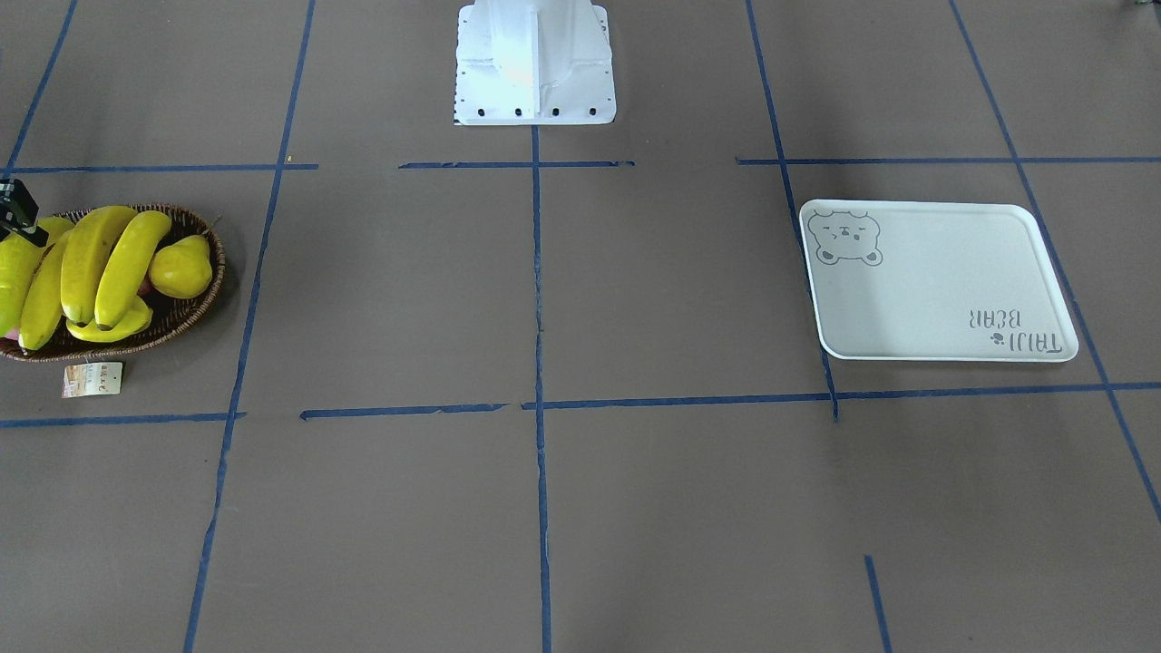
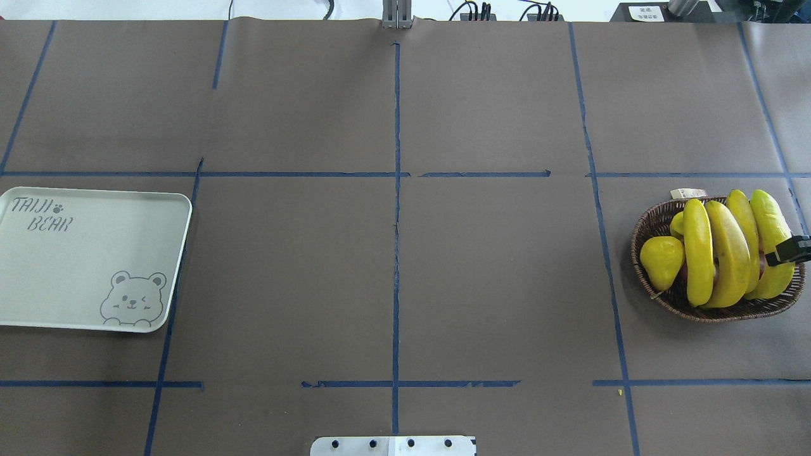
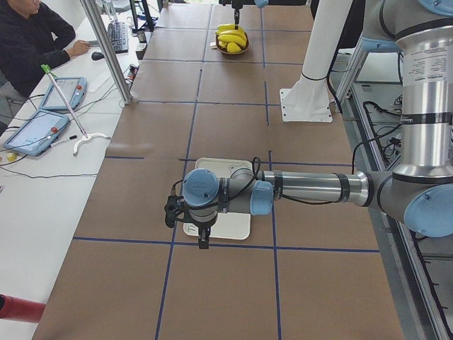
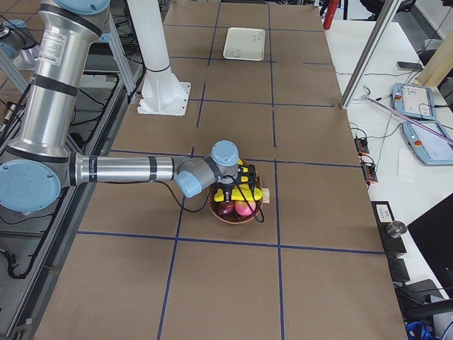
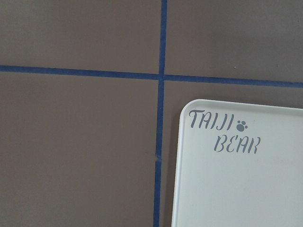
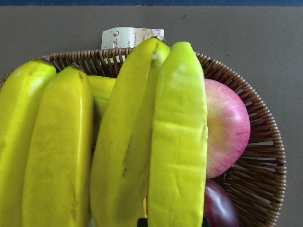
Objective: Transfer all bananas from basket to plate
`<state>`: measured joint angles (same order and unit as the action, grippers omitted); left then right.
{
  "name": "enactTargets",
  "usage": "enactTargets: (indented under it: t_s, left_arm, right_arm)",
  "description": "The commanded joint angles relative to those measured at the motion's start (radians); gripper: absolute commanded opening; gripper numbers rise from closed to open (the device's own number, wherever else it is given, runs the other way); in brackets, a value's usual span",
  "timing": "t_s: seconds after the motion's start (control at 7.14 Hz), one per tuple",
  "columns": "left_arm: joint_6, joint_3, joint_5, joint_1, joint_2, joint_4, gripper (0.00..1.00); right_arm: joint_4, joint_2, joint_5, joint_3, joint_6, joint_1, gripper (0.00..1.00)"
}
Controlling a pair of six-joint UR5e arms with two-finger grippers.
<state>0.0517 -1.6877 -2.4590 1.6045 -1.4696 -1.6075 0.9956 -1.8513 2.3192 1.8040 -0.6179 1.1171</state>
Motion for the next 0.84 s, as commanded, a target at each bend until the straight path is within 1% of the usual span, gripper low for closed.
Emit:
enactTargets:
  t_s: [0.0, 0.28, 0.42, 0.56, 0.7]
  left_arm:
    - [0.002, 0.000, 0.000, 0.000, -0.002, 0.000, 1.00]
    - [0.002, -0.001, 0.000, 0.000, -0.005, 0.000, 1.00]
    - [0.002, 0.000, -0.005, 0.000, -0.005, 0.001, 1.00]
    - [0.003, 0.000, -0.005, -0.002, -0.005, 0.001, 1.00]
    - [0.003, 0.000, -0.005, -0.002, -0.006, 0.001, 1.00]
  right_arm:
    - [0.000, -0.006, 0.023, 0.015, 0.004, 0.044, 0.00]
    - [0.006, -0.011, 0.104, 0.044, 0.015, 0.203, 0.00]
    - [0.012, -0.012, 0.130, 0.055, 0.044, 0.277, 0.00]
    - [0.020, -0.014, 0.175, 0.055, 0.064, 0.349, 0.00]
    - [0.023, 0.000, 0.239, 0.057, 0.064, 0.413, 0.00]
